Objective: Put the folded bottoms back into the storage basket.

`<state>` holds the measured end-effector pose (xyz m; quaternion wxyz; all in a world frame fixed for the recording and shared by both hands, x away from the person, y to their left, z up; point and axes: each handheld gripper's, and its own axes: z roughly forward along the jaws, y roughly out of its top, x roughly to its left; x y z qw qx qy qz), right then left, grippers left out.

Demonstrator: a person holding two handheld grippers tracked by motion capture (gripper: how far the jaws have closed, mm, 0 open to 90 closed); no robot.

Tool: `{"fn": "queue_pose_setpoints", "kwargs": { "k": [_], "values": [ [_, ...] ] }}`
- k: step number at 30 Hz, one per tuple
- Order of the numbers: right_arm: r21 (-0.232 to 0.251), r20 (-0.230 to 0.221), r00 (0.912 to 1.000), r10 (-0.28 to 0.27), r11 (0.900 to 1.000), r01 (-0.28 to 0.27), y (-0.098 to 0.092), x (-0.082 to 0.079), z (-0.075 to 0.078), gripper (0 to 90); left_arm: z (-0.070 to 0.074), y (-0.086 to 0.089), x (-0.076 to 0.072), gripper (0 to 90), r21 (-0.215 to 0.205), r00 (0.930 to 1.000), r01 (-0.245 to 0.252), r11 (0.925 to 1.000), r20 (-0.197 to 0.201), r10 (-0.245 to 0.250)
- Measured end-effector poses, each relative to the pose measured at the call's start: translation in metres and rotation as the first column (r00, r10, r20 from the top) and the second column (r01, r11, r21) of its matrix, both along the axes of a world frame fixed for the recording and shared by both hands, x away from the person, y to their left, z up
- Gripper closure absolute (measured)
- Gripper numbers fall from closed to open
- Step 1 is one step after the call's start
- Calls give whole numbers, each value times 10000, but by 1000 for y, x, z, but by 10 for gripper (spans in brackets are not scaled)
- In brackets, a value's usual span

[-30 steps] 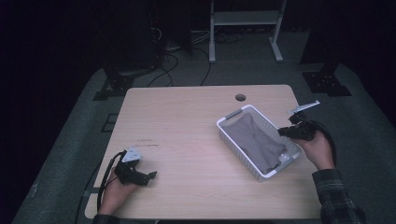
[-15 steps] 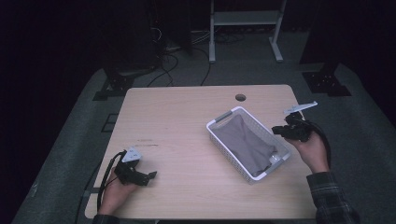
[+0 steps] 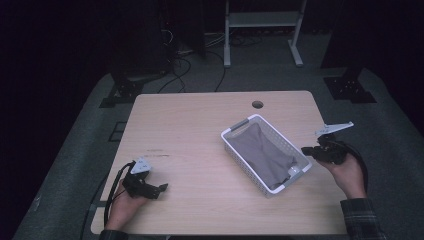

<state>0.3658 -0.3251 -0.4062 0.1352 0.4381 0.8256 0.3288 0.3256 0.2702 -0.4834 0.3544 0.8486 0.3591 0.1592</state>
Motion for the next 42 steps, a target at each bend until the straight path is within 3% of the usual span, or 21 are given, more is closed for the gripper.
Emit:
{"fn": "queue_pose_setpoints", "kwargs": {
  "k": [7, 12, 17, 34, 38, 42],
  "values": [
    [174, 15, 9996, 293, 9994, -293, 4, -8, -2, 898, 0, 0, 0, 0, 0, 10000, 0, 10000, 0, 0],
    [152, -55, 9970, 770, 9969, -769, 19, -14, -3, 898, 0, 0, 0, 0, -2, 10000, 1, 10000, 1, -1],
    [8, 56, 9893, 1457, 9893, -1458, 38, -21, 0, 898, 0, 0, 0, 0, 1, 10000, 2, 10000, 3, -2],
    [67, 143, 9633, 2682, 9633, -2683, 75, -39, 2, 898, 0, 0, 0, 0, 0, 10000, 1, 10000, 2, -1],
    [160, 314, 9653, 2592, 9655, -2598, 75, -38, 0, 896, 0, 0, 0, 0, -1, 10000, 0, 10000, 0, 0],
    [291, 493, 9746, 2185, 9750, -2201, 69, -35, -3, 755, 0, 0, 0, 0, -1, 10000, 0, 10000, -1, 0]
  ]
}}
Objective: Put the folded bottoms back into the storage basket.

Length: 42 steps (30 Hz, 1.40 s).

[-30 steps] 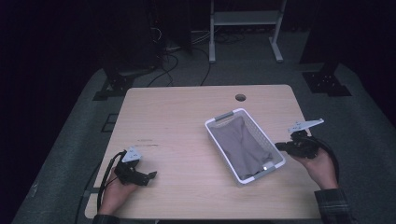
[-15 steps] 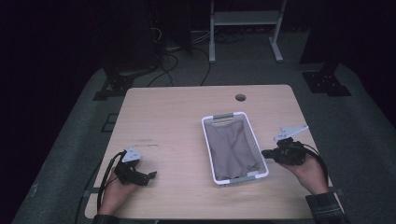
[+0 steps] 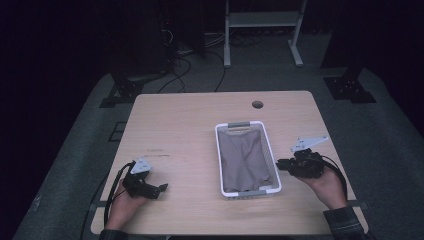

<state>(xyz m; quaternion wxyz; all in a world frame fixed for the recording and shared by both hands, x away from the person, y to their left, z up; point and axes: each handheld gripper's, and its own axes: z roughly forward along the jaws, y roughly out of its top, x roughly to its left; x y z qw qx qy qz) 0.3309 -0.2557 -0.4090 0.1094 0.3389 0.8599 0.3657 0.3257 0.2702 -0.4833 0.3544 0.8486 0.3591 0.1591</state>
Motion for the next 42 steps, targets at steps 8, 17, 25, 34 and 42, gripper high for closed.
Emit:
{"fn": "queue_pose_setpoints", "kwargs": {
  "k": [8, 17, 25, 34, 42],
  "values": [
    [213, 420, 9957, -824, 9964, 816, -10, 6, -2, 467, 0, 0, 0, 0, 0, 10000, -1, 10000, -1, 1],
    [198, 812, 9791, -1864, 9825, 1854, -22, 13, -5, 131, 0, 0, 0, 0, 3, 10000, 2, 10000, -1, -2],
    [150, 925, 9677, -2344, 9721, 2340, -29, 18, -10, 13, 0, 0, 0, 0, 3, 10000, 3, 10000, -1, -3],
    [161, 1148, 9434, -3110, 9502, 3113, -42, 24, -21, 0, 0, 0, 0, 0, 6, 10000, 55, 10000, 1, -55],
    [-92, 1097, 9205, -3751, 9256, 3783, -58, 31, -39, 0, 0, 0, 0, 0, 14, 10000, 56, 10000, 1, -56]
  ]
}}
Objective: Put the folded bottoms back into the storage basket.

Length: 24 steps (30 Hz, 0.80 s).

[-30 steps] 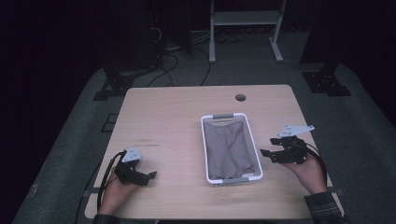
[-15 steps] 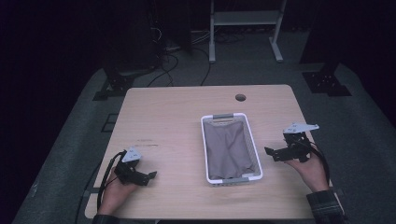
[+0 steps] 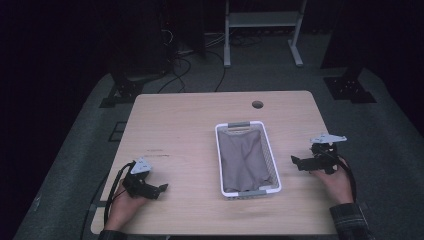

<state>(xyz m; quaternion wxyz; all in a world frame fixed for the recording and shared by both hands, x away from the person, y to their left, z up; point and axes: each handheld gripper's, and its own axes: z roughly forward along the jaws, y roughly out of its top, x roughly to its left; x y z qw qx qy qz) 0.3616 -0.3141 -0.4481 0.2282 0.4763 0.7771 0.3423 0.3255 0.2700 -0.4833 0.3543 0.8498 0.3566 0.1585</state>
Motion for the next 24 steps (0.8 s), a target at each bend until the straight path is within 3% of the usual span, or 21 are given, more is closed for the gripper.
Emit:
{"fn": "queue_pose_setpoints", "kwargs": {
  "k": [6, 17, 24],
  "values": [
    [14, -407, 9986, -332, 9994, 332, -11, 6, -16, 0, 0, 0, 0, 0, 0, 10000, 0, 10000, 0, 0],
    [56, -880, 9952, -423, 9991, 430, -17, 11, -36, 0, 0, 0, 0, 0, 0, 10000, -2, 10000, 7, 2],
    [101, -688, 9967, -439, 9989, 447, -20, 11, -40, 0, 0, 0, 0, 0, -3, 10000, -3, 10000, 9, 3]
  ]
}}
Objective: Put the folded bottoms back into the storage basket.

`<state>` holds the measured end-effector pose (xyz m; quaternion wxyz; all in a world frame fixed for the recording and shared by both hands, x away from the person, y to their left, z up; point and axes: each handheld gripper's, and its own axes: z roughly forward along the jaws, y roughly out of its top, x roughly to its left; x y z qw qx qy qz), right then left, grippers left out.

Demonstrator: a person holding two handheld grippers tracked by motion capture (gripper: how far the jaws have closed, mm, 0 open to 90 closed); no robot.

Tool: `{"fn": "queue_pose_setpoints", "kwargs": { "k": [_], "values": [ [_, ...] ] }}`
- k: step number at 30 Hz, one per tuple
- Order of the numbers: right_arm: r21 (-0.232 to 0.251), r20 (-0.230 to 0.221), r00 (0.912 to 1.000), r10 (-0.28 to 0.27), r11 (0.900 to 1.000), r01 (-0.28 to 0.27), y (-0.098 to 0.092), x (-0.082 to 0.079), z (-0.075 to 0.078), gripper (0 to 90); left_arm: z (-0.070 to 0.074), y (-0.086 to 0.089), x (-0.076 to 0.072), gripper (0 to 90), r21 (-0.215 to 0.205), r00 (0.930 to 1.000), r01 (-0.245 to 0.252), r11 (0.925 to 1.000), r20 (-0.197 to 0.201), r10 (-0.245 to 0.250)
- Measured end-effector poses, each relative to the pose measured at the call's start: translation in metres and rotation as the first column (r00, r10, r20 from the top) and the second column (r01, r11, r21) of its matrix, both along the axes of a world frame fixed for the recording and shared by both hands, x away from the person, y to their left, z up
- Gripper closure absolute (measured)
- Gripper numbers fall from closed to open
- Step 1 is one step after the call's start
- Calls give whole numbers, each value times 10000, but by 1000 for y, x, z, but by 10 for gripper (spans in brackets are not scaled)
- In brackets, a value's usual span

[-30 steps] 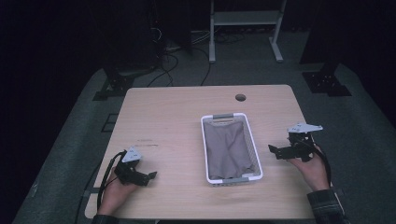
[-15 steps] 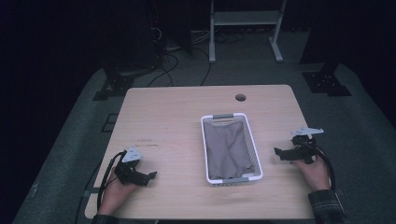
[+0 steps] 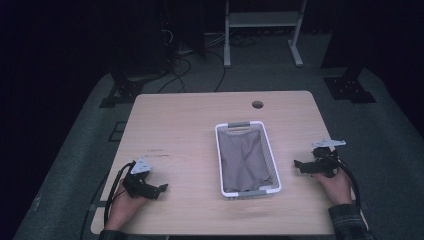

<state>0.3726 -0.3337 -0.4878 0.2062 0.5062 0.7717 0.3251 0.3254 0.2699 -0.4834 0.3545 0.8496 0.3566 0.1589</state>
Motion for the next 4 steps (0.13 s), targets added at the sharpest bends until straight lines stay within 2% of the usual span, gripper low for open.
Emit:
{"fn": "queue_pose_setpoints", "kwargs": {
  "k": [4],
  "values": [
    [1, -8, 10000, -30, 10000, 30, 0, 0, 0, 0, 0, 0, 0, 0, 5, 10000, 3, 10000, -3, -3]
  ]
}}
